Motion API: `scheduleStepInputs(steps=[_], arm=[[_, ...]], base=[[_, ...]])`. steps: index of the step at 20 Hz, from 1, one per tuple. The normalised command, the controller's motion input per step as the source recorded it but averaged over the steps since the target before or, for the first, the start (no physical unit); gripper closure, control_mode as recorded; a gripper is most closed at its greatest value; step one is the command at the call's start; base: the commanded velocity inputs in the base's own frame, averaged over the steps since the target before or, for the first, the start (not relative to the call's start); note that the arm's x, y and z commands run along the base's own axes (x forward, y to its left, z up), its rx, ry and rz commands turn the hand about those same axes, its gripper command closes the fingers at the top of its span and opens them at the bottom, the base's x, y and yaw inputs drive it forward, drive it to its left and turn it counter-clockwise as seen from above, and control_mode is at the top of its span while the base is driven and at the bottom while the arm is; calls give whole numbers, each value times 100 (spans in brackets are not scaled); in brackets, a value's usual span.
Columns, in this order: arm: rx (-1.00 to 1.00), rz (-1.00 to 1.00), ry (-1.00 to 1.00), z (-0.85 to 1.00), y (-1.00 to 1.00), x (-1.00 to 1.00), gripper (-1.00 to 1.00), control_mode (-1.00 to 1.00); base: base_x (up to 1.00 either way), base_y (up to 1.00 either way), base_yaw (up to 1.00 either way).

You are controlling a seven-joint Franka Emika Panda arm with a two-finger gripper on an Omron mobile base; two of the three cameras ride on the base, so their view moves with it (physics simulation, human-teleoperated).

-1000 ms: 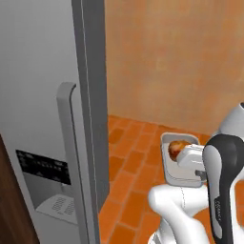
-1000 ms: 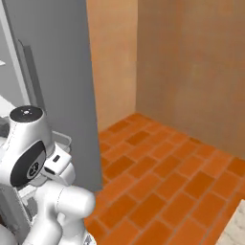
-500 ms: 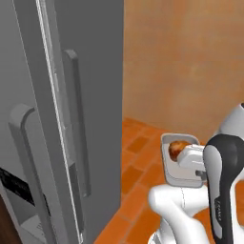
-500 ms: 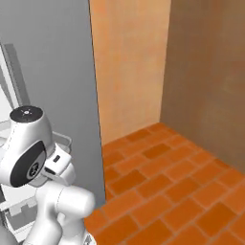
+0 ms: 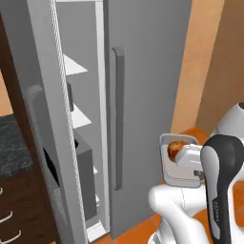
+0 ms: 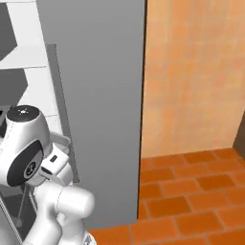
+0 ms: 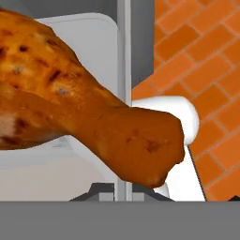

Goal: Take the meat container that has the chicken drumstick and place it on the second highest rack of the freezer. Then take the vegetable container that has the onion and sweet potato and place it on the highest rack of the freezer.

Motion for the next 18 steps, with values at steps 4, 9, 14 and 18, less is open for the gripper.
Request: scheduleStepInputs(steps=[4, 9, 14, 18], arm=[[0, 0, 0, 0, 0, 0, 100, 100], [0, 0, 0, 0, 0, 0, 100, 100], [0, 0, 0, 0, 0, 0, 100, 100], [0, 0, 0, 0, 0, 0, 100, 100]], base=[[71, -18, 67], [51, -17, 62], [56, -50, 56], [33, -65, 49]])
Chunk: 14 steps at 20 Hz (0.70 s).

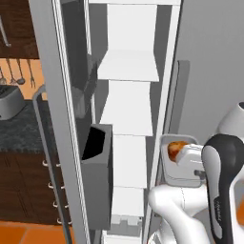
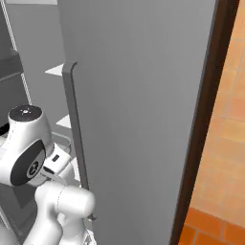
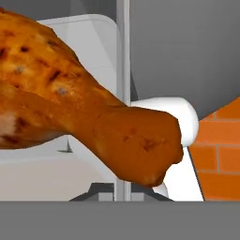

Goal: Take the meat container that has the chicken drumstick and place it on the second highest rack of the freezer. Then take the vegetable container that has the onion and sweet potato and place it on the highest rack of the freezer.

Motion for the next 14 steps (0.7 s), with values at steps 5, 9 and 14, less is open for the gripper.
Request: scheduleStepInputs(steps=[5, 9, 14], arm=[[0, 0, 0, 0, 0, 0, 100, 100], [0, 0, 0, 0, 0, 0, 100, 100], [0, 0, 0, 0, 0, 0, 100, 100]], base=[[36, -20, 41], [58, 0, 22], [9, 38, 3]])
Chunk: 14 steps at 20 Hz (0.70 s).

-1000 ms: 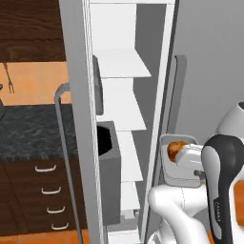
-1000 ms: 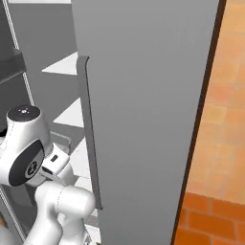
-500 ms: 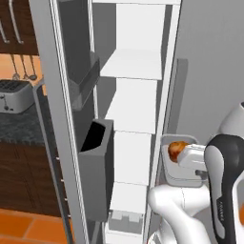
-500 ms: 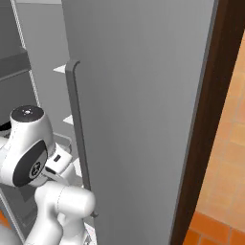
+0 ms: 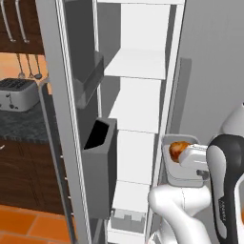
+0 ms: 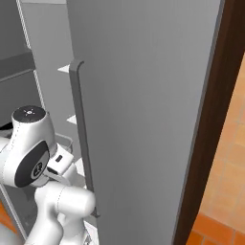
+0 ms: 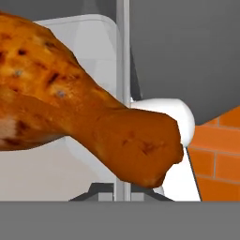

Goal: Take the meat container that has the chicken drumstick and place it on the second highest rack of the freezer. Then take the vegetable container that has the onion and sweet potato and place it on the highest rack of the freezer.

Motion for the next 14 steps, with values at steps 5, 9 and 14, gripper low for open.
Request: scheduleStepInputs(steps=[5, 9, 14], arm=[[0, 0, 0, 0, 0, 0, 100, 100], [0, 0, 0, 0, 0, 0, 100, 100], [0, 0, 0, 0, 0, 0, 100, 100]], base=[[26, 47, 0], [80, 23, 1], [72, -2, 3]])
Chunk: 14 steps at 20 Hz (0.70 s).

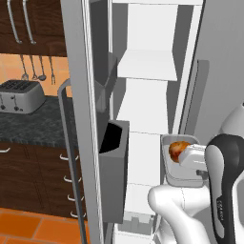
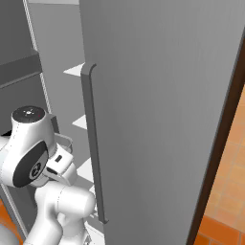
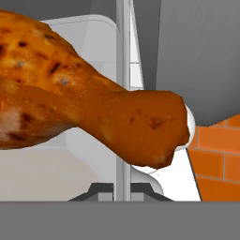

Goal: Take the meat container that has the chicken drumstick and place it on the second highest rack of the freezer. Then take the vegetable container that has the onion and sweet potato and place it on the highest rack of the freezer.

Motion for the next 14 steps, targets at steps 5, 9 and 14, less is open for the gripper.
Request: scheduleStepInputs(steps=[5, 9, 14], arm=[[0, 0, 0, 0, 0, 0, 100, 100], [0, 0, 0, 0, 0, 0, 100, 100], [0, -1, 0, 17, 17, 38, 100, -100]], base=[[16, 36, 0], [17, 15, 0], [36, 11, 0]])
